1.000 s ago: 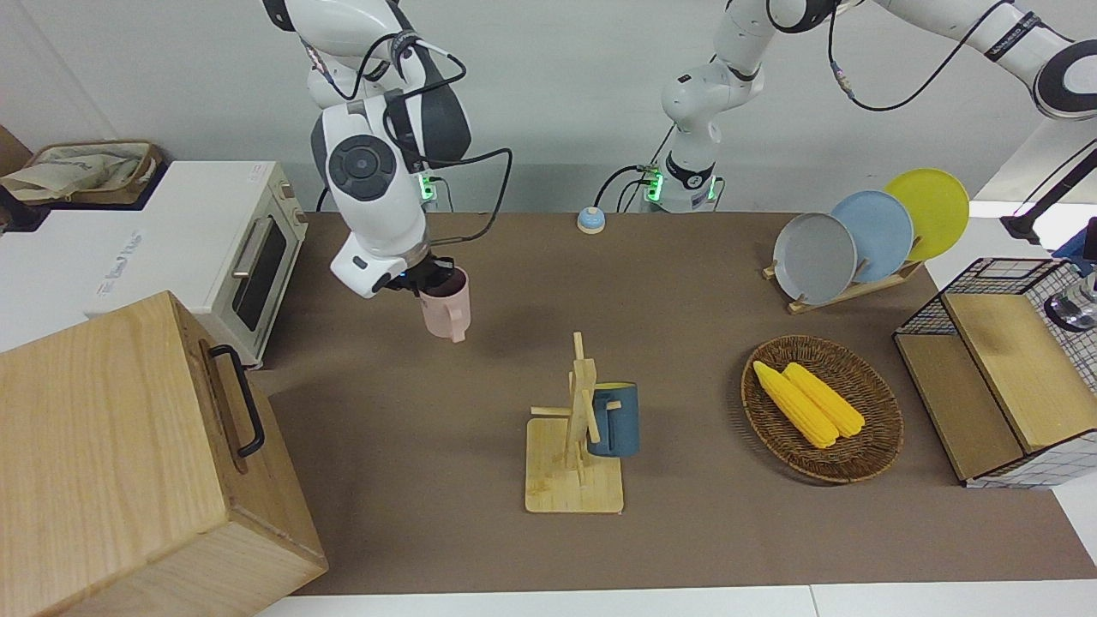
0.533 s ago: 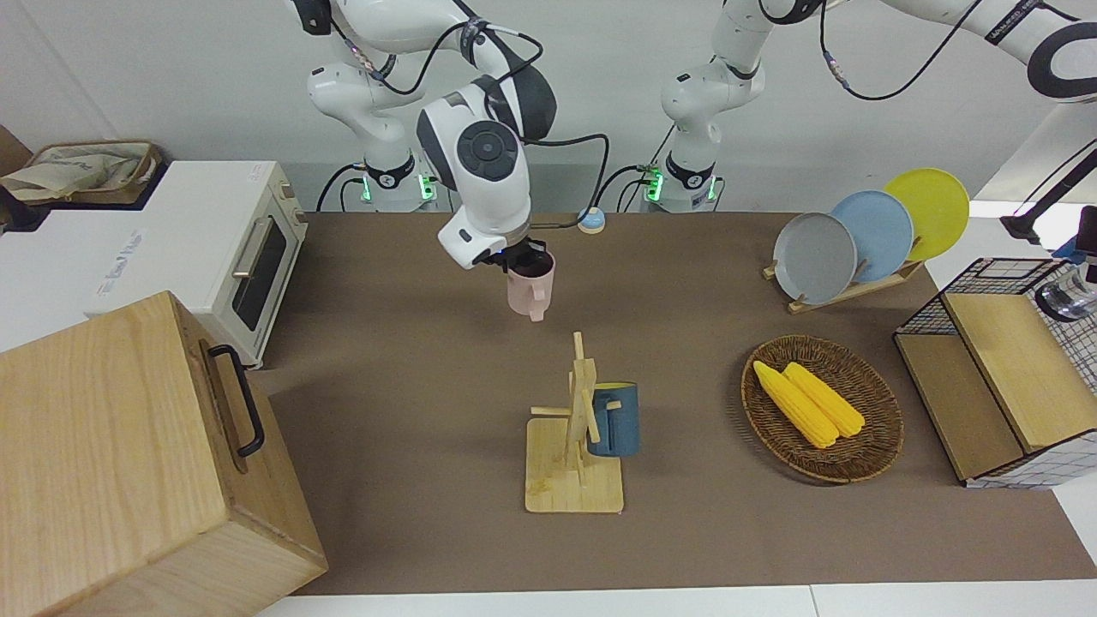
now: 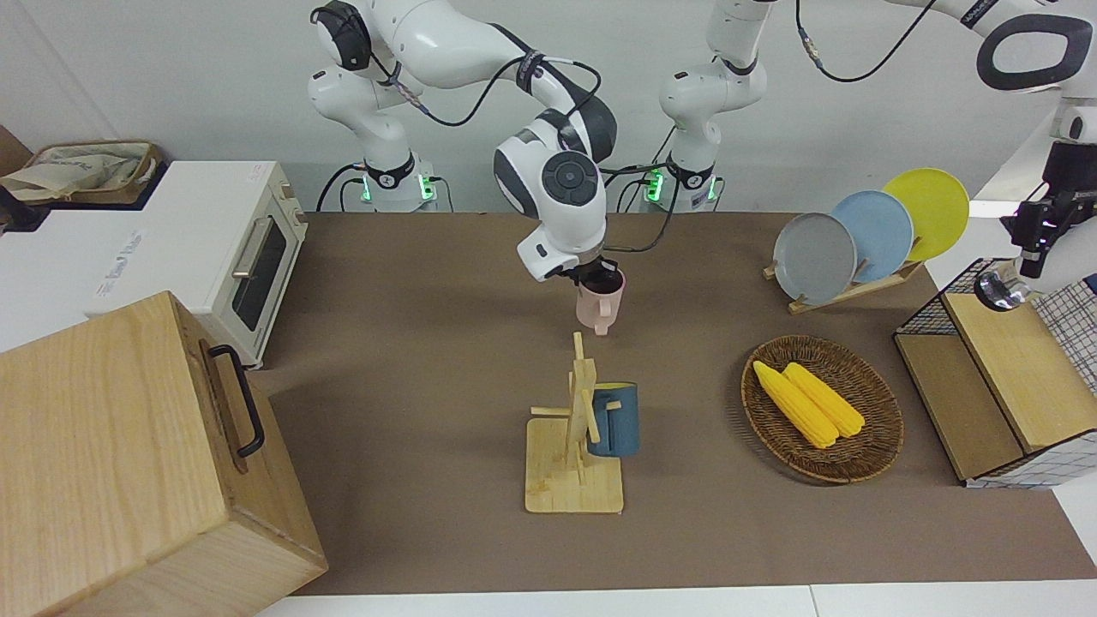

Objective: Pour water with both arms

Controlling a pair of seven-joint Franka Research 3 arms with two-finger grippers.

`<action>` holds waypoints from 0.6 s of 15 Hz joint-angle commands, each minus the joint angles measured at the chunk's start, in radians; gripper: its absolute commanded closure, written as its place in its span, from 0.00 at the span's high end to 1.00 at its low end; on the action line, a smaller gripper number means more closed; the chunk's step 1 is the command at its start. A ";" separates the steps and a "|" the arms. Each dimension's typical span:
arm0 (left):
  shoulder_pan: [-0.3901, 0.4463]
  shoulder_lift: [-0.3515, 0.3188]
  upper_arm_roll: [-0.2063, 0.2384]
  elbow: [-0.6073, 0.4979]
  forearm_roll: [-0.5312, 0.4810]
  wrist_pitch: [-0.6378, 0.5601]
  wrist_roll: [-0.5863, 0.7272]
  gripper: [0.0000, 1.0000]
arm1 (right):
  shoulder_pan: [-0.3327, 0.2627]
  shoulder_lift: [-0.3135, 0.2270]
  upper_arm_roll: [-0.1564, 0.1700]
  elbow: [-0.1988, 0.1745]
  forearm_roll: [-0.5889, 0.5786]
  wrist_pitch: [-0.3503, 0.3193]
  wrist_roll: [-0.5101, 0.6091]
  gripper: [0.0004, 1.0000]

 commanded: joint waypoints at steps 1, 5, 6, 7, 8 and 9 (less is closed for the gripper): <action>-0.069 -0.143 0.005 -0.152 0.086 0.016 -0.076 0.00 | 0.063 0.076 -0.005 0.056 0.044 0.082 0.092 0.00; -0.086 -0.226 -0.069 -0.265 0.148 0.018 -0.194 0.00 | 0.086 0.111 -0.005 0.064 0.075 0.134 0.111 0.00; -0.086 -0.246 -0.089 -0.296 0.164 0.018 -0.224 0.00 | 0.094 0.116 -0.005 0.067 0.075 0.151 0.123 0.00; -0.086 -0.266 -0.107 -0.328 0.173 0.023 -0.246 0.00 | 0.097 0.123 -0.005 0.067 0.075 0.169 0.131 0.00; -0.086 -0.289 -0.122 -0.362 0.176 0.027 -0.255 0.00 | 0.100 0.136 -0.005 0.070 0.075 0.174 0.131 0.00; -0.086 -0.306 -0.135 -0.394 0.176 0.036 -0.261 0.00 | 0.102 0.148 -0.005 0.076 0.075 0.186 0.131 0.00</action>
